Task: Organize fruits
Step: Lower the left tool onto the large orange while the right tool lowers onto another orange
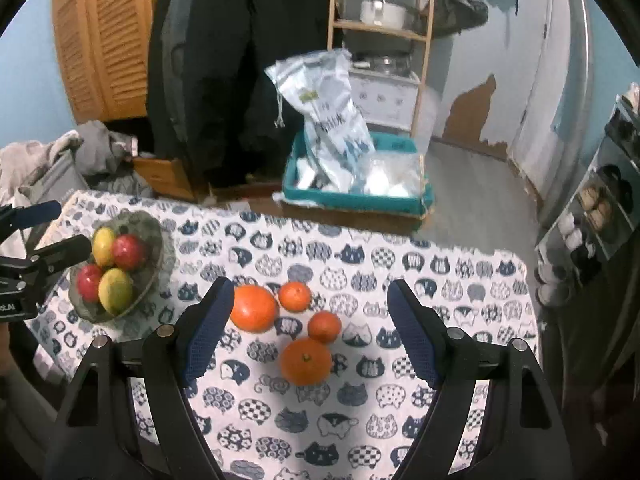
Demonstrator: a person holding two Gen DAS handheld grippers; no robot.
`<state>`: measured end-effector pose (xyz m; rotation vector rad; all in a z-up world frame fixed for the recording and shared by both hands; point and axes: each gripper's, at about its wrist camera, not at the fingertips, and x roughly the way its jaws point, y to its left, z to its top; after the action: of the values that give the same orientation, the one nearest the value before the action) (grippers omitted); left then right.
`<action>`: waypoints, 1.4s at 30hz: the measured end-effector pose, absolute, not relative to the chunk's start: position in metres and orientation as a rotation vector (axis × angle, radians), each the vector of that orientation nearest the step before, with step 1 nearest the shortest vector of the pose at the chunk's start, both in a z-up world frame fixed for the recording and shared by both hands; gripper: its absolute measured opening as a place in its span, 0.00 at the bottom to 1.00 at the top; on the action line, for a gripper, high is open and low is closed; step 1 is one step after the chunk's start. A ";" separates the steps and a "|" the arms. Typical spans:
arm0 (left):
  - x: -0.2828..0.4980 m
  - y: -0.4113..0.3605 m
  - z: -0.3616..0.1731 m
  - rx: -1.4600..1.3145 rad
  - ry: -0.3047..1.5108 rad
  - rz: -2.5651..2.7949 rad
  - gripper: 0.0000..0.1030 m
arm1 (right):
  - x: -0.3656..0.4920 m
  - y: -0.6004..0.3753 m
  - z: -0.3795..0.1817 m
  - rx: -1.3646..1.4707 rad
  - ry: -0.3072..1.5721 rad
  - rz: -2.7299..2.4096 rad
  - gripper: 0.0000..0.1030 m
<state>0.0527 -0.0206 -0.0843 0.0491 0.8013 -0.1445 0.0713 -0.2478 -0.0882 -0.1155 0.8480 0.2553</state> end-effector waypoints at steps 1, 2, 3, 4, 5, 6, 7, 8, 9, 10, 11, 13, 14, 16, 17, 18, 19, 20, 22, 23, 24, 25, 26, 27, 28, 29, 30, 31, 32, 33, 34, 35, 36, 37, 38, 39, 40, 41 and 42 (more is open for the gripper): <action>0.054 -0.023 -0.088 0.050 0.810 -0.145 0.87 | 0.074 -0.249 -0.095 -0.109 0.869 0.257 0.77; 0.057 -0.024 -0.092 0.051 0.822 -0.144 0.87 | 0.076 -0.249 -0.101 -0.101 0.890 0.260 0.77; 0.059 -0.026 -0.096 0.053 0.833 -0.148 0.87 | 0.078 -0.250 -0.107 -0.096 0.910 0.259 0.77; 0.062 -0.029 -0.102 0.054 0.844 -0.155 0.87 | 0.081 -0.251 -0.114 -0.093 0.929 0.256 0.77; 0.064 -0.030 -0.106 0.057 0.857 -0.156 0.87 | 0.083 -0.251 -0.121 -0.094 0.948 0.254 0.77; 0.067 -0.033 -0.112 0.064 0.875 -0.150 0.87 | 0.084 -0.251 -0.126 -0.095 0.959 0.252 0.77; 0.069 -0.034 -0.117 0.067 0.882 -0.150 0.87 | 0.087 -0.252 -0.133 -0.093 0.978 0.247 0.77; 0.070 -0.035 -0.121 0.072 0.886 -0.151 0.87 | 0.089 -0.254 -0.139 -0.090 0.994 0.242 0.77; 0.073 -0.036 -0.128 0.082 0.895 -0.141 0.87 | 0.091 -0.254 -0.145 -0.086 1.012 0.238 0.77; 0.075 -0.037 -0.132 0.088 0.908 -0.133 0.87 | 0.095 -0.256 -0.154 -0.080 1.037 0.232 0.77; 0.078 -0.038 -0.139 0.089 0.926 -0.134 0.87 | 0.096 -0.258 -0.161 -0.073 1.055 0.227 0.77; 0.082 -0.038 -0.150 0.075 0.951 -0.136 0.87 | 0.100 -0.260 -0.173 -0.056 1.089 0.228 0.77; 0.084 -0.038 -0.155 0.069 0.964 -0.136 0.87 | 0.102 -0.260 -0.179 -0.047 1.103 0.227 0.77; 0.089 -0.039 -0.166 0.056 1.000 -0.140 0.87 | 0.106 -0.260 -0.190 -0.040 1.131 0.229 0.77; 0.091 -0.039 -0.172 0.055 1.012 -0.140 0.87 | 0.107 -0.259 -0.196 -0.041 1.141 0.229 0.77; 0.093 -0.041 -0.176 0.058 1.020 -0.138 0.87 | 0.108 -0.257 -0.202 -0.046 1.152 0.229 0.77; 0.095 -0.043 -0.181 0.063 1.028 -0.137 0.87 | 0.108 -0.256 -0.208 -0.053 1.162 0.229 0.77; 0.096 -0.044 -0.187 0.069 1.038 -0.136 0.87 | 0.109 -0.255 -0.214 -0.061 1.173 0.229 0.77; 0.099 -0.047 -0.198 0.089 1.061 -0.133 0.87 | 0.109 -0.251 -0.228 -0.078 1.203 0.230 0.77; 0.100 -0.048 -0.202 0.094 1.071 -0.131 0.87 | 0.109 -0.250 -0.233 -0.081 1.212 0.232 0.77; 0.100 -0.050 -0.208 0.100 1.086 -0.132 0.87 | 0.109 -0.249 -0.238 -0.084 1.223 0.233 0.77; 0.101 -0.051 -0.212 0.104 1.094 -0.134 0.87 | 0.110 -0.249 -0.244 -0.083 1.235 0.236 0.77; 0.101 -0.052 -0.215 0.109 1.100 -0.136 0.87 | 0.110 -0.248 -0.248 -0.080 1.244 0.237 0.77; 0.101 -0.053 -0.219 0.119 1.109 -0.138 0.87 | 0.111 -0.248 -0.252 -0.076 1.253 0.237 0.77; 0.101 -0.054 -0.222 0.128 1.113 -0.138 0.87 | 0.112 -0.247 -0.257 -0.071 1.262 0.237 0.77; 0.101 -0.055 -0.224 0.135 1.118 -0.138 0.87 | 0.113 -0.247 -0.260 -0.066 1.268 0.238 0.77; 0.102 -0.056 -0.227 0.142 1.124 -0.137 0.87 | 0.114 -0.247 -0.264 -0.062 1.274 0.237 0.77; 0.102 -0.057 -0.230 0.149 1.131 -0.136 0.87 | 0.115 -0.246 -0.268 -0.057 1.280 0.237 0.77; 0.103 -0.057 -0.233 0.153 1.137 -0.136 0.87 | 0.116 -0.246 -0.271 -0.052 1.286 0.239 0.77; 0.103 -0.058 -0.235 0.156 1.144 -0.136 0.87 | 0.116 -0.246 -0.274 -0.047 1.292 0.241 0.77; 0.104 -0.058 -0.237 0.157 1.150 -0.137 0.87 | 0.117 -0.245 -0.277 -0.042 1.299 0.242 0.77; 0.104 -0.059 -0.238 0.159 1.153 -0.138 0.87 | 0.117 -0.245 -0.280 -0.040 1.305 0.243 0.77; 0.104 -0.059 -0.240 0.160 1.156 -0.139 0.87 | 0.118 -0.244 -0.281 -0.040 1.309 0.243 0.77; 0.105 -0.059 -0.241 0.159 1.159 -0.140 0.87 | 0.118 -0.244 -0.284 -0.042 1.314 0.243 0.77; 0.105 -0.059 -0.242 0.158 1.161 -0.141 0.87 | 0.119 -0.243 -0.286 -0.041 1.318 0.243 0.75; 0.106 -0.059 -0.242 0.156 1.161 -0.143 0.87 | 0.120 -0.244 -0.288 -0.039 1.320 0.246 0.73; 0.106 -0.059 -0.242 0.154 1.161 -0.145 0.87 | 0.120 -0.243 -0.289 -0.030 1.325 0.257 0.67; 0.107 -0.060 -0.242 0.152 1.161 -0.147 0.87 | 0.120 -0.243 -0.290 -0.024 1.328 0.266 0.64; 0.108 -0.060 -0.242 0.148 1.160 -0.151 0.87 | 0.120 -0.242 -0.290 -0.028 1.324 0.264 0.64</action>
<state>0.1080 -0.0602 -0.2419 0.1485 1.1598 -0.1508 0.1198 -0.2418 -0.2900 -0.0284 1.3241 0.2636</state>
